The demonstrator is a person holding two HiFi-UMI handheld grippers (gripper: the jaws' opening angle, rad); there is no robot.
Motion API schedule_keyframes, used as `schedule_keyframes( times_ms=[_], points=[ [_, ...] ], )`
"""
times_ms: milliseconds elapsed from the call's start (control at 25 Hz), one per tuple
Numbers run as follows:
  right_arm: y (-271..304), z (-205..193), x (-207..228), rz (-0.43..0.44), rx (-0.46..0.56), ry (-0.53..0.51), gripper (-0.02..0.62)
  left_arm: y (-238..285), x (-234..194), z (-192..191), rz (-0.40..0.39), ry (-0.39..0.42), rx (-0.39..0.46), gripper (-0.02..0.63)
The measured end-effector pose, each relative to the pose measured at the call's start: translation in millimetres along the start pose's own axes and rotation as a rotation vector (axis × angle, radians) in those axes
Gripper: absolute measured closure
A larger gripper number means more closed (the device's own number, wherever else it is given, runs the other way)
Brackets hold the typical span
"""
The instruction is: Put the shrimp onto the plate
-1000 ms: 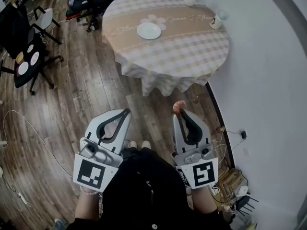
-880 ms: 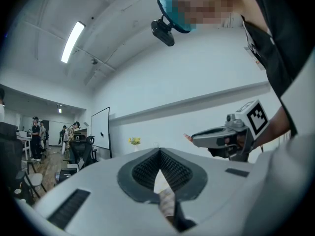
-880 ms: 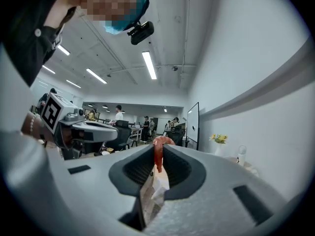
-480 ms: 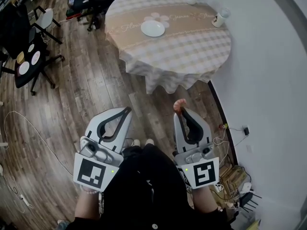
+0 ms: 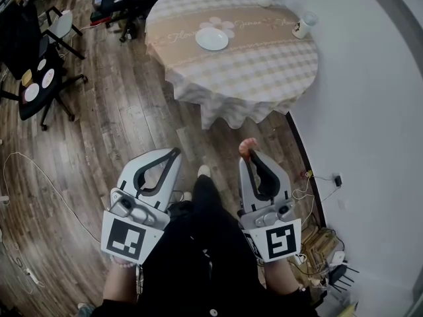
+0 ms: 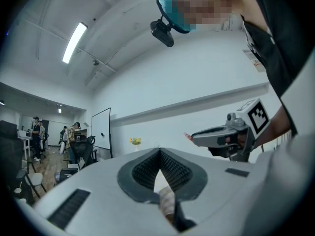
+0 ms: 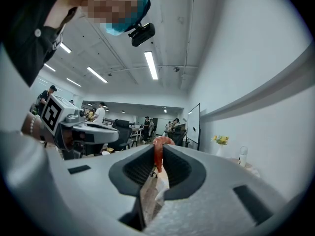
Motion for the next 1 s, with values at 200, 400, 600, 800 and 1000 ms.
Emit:
schedule_keyframes(
  times_ms=[200,400,600,800,1000],
  points=[
    [8.6,-5.0,8.0,0.001,-0.001,0.004,0.555,12.6,-6.1,-0.8,0.001,0.002,-0.005,0.606],
    [21.4,-14.5,24.4,0.004,-0.001,0.008,0.555,34.7,-12.5,-0.7,0.001,0.004,-0.007,0.606],
    [41.6,-24.2,43.1,0.019,0.000,0.008,0.555,59.7,-22.9,-0.1,0.011,0.003,-0.014,0.606],
    [65.9,-31.4,63.4,0.040,0.014,0.011,0.555,86.3,-35.1,3.6,0.029,-0.001,-0.010,0.606],
    [86.9,-38.0,86.3,0.063,0.027,0.011,0.555,113.0,-45.6,8.4,0.056,-0.001,-0.008,0.606]
  ],
)
Point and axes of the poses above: the fingertips, and each gripper's own axes: y forward along the fingers, x to its right, z out of its top, the point moved 1 cm from there along -y, backward along the fingers, and after that the axes turned 13 degrees about -y, right-handed, at the moved point
